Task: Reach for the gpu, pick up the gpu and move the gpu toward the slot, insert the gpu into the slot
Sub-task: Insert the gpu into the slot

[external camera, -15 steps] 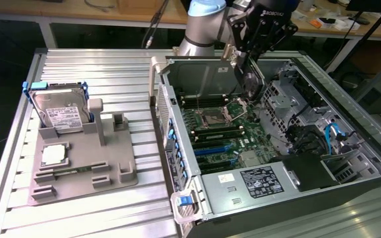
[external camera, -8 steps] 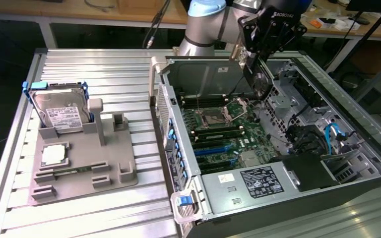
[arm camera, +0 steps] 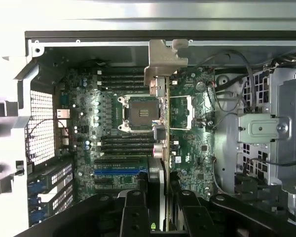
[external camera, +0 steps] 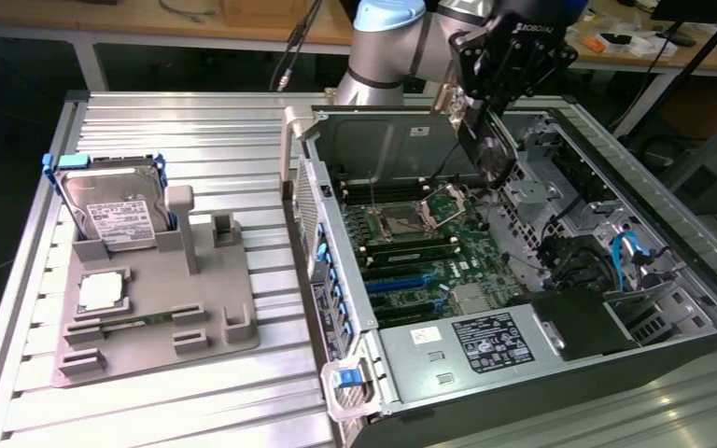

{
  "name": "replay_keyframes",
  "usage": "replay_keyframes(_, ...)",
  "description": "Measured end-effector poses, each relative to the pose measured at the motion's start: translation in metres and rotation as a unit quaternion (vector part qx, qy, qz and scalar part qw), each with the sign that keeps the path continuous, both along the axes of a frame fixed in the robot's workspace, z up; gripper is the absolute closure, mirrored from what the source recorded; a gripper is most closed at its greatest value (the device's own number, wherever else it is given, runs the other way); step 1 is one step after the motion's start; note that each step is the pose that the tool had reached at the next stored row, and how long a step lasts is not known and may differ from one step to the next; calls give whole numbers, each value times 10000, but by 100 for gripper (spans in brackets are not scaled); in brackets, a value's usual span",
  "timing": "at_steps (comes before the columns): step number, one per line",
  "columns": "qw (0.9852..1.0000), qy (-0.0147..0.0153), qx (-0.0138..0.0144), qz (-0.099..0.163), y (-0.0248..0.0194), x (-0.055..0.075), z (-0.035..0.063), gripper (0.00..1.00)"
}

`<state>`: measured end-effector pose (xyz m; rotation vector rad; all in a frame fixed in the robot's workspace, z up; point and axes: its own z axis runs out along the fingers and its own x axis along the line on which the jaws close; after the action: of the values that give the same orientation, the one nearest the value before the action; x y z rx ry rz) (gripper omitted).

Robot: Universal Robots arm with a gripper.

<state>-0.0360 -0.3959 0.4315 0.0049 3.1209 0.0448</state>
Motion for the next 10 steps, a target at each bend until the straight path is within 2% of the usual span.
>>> replay_keyframes(3,9997,0,-1,258,0,5,-1,73)
replay_keyframes(4,9989,0,0,466,0,8,-2,73)
replay_keyframes(7,9966,0,0,826,0,15,-6,73)
replay_keyframes(10,9942,0,0,1075,0,17,-7,73)
